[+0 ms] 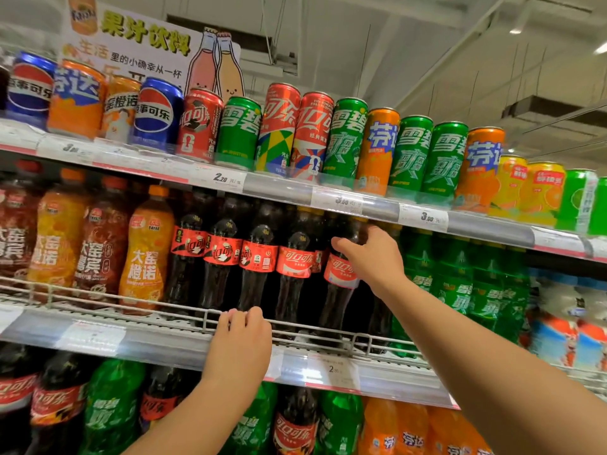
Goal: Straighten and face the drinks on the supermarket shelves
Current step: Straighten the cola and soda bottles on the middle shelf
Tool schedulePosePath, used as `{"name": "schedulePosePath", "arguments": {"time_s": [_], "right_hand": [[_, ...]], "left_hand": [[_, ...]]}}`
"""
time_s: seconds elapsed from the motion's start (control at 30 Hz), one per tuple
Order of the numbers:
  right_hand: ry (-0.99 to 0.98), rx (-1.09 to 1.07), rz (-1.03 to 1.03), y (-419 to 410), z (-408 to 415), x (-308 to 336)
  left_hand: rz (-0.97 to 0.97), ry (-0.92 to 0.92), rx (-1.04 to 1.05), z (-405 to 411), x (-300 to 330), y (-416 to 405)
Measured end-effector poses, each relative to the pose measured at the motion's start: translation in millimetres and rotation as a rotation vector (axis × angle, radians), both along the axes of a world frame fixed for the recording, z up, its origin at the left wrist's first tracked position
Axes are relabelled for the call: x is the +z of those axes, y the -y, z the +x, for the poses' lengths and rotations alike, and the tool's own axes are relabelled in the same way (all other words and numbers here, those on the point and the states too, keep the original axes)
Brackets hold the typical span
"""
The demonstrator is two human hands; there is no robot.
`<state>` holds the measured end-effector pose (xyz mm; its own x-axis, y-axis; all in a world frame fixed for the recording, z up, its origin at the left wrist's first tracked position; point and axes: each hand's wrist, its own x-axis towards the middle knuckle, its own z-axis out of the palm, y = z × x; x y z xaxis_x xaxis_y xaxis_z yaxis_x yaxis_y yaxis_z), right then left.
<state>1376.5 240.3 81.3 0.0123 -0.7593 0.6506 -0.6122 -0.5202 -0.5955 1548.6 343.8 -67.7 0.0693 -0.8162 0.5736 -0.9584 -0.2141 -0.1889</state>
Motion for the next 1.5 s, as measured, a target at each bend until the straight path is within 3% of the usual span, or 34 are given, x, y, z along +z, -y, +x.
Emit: {"name": "schedulePosePath", "arguments": {"time_s": [0.4,0.87,1.23,1.5], "right_hand": [[-0.248,-0.092,0.02,12,8,-5],[-0.242,0.06,-0.078,-30,-25,-65],[-0.68,-0.128,-0.033,-48,-94,-170],[-0.773,-0.076,-0.05,-39,-107,-169]], "left_hand": [[-0.003,0.005,0.014,1,-4,2],[0.044,0.059,0.046,-1,0,-2],[0.049,0.037,0.034,3,-1,-4],[0.029,0.01,0.029,4,-6,-11]]}}
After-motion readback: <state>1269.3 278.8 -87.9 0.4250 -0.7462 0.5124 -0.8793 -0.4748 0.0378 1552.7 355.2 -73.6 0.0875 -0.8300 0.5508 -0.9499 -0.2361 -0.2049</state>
